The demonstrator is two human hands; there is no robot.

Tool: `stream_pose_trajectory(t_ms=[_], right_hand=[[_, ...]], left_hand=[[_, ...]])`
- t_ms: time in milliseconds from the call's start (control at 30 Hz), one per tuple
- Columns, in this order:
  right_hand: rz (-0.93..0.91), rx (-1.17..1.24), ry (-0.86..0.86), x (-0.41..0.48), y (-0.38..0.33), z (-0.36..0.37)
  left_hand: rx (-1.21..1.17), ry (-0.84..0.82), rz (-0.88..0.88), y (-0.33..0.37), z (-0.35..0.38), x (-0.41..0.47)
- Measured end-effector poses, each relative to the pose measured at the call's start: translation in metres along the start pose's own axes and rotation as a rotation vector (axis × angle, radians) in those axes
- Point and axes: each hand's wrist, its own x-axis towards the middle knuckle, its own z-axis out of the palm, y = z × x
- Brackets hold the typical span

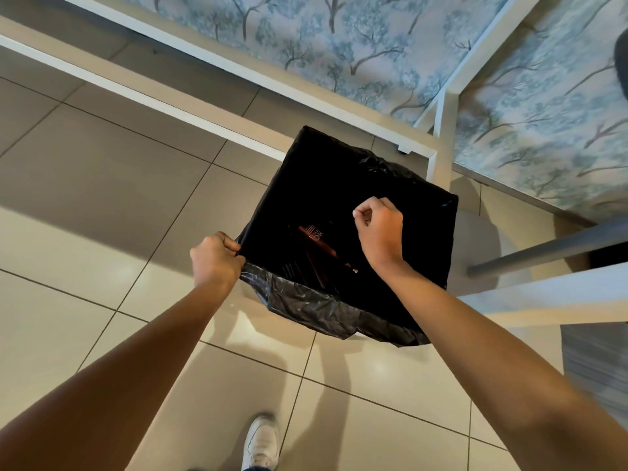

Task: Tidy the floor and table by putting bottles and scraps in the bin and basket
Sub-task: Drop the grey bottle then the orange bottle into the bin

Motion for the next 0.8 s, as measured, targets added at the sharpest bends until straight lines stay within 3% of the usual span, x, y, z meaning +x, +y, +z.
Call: stream_pose_trajectory(t_ms=[433, 800], right_hand=[[-0.246, 0.049, 0.128, -0.071, -0.105, -0.075], [-0.365, 0.194, 0.138, -0.18, -0.228, -0.111]], left_hand=[[-0.14, 0.026, 0.266, 0.0, -0.061, -0.095], [-0.26, 0.143, 0.135, -0.055, -0.177, -0.201]])
